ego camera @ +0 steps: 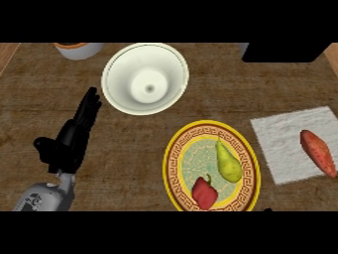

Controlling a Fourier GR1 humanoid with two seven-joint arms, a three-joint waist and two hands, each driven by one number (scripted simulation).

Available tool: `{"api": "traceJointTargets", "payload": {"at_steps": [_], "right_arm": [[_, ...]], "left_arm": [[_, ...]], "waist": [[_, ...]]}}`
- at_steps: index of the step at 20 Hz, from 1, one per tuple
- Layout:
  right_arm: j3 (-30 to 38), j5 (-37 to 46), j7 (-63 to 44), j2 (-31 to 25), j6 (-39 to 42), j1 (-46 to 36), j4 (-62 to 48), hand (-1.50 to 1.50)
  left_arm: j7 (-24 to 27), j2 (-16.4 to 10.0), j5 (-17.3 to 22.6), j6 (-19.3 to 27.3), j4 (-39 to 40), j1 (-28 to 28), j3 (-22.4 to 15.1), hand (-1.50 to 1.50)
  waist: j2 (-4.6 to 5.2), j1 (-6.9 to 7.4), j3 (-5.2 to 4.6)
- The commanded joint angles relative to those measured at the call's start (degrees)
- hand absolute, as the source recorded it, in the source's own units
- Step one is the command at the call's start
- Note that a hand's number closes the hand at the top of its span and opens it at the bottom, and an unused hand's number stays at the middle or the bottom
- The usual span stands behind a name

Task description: Pick the bell pepper from the plate and place it in the bowl

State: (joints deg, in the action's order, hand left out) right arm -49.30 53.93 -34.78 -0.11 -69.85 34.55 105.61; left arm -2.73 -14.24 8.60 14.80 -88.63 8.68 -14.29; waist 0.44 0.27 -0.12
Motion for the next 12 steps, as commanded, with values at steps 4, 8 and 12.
{"api": "traceJointTargets", "payload": {"at_steps": [4,8,12], "right_arm": [[-3.7,10.4,-10.5,0.1,-2.5,-5.0,1.9,-1.50],[-4.8,10.3,-14.0,0.1,-7.8,-9.1,-0.5,-1.50],[-6.3,9.2,-16.3,0.1,-11.8,-10.7,-5.5,-1.50]], "left_arm": [[0.5,2.1,-0.3,-0.9,5.2,3.8,2.5,0.00],[-2.5,-1.0,-0.5,-1.9,-2.2,-0.5,2.9,0.00],[-0.9,0.6,-0.9,-2.3,-0.4,-0.6,3.6,0.00]], "waist": [[-0.23,-0.83,0.03],[-0.43,-0.38,0.08],[-0.45,-0.47,0.10]]}}
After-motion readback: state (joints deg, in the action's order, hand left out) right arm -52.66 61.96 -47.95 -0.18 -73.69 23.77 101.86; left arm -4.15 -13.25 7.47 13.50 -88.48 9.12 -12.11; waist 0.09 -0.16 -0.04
